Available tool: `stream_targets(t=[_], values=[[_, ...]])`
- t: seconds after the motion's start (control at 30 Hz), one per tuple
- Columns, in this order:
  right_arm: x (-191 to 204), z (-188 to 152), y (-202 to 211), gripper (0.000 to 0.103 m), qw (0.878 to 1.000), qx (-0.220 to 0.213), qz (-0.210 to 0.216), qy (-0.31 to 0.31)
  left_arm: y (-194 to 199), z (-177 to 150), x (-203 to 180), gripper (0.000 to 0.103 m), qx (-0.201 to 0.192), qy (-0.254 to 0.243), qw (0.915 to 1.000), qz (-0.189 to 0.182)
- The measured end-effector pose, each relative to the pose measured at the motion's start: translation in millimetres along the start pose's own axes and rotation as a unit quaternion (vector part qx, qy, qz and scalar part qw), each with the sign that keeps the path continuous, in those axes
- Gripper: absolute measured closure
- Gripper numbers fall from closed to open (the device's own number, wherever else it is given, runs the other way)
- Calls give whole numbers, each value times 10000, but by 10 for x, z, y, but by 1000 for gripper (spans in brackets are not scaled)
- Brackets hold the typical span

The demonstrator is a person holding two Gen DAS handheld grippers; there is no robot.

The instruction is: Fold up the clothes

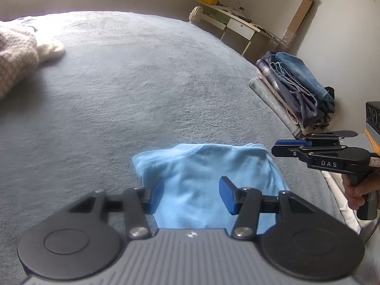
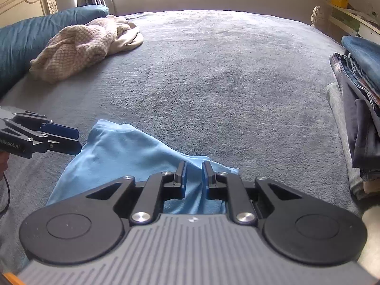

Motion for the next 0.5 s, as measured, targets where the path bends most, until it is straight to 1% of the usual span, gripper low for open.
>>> stream_targets(t=[0.5], values=[[84,-66,109,89,9999,17,-5,-113,151,-28,-88,48,111,-125,9998,98]])
Point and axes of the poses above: each gripper's, at about its wrist camera, not at the fingertips, and y roughly against the way its jaws point, x to its left, z to its top, the point moved 9 cm from there along -y, roughly the way its jaws point, and after that the axes turned 15 degrees about -y, right-handed, at the moved point
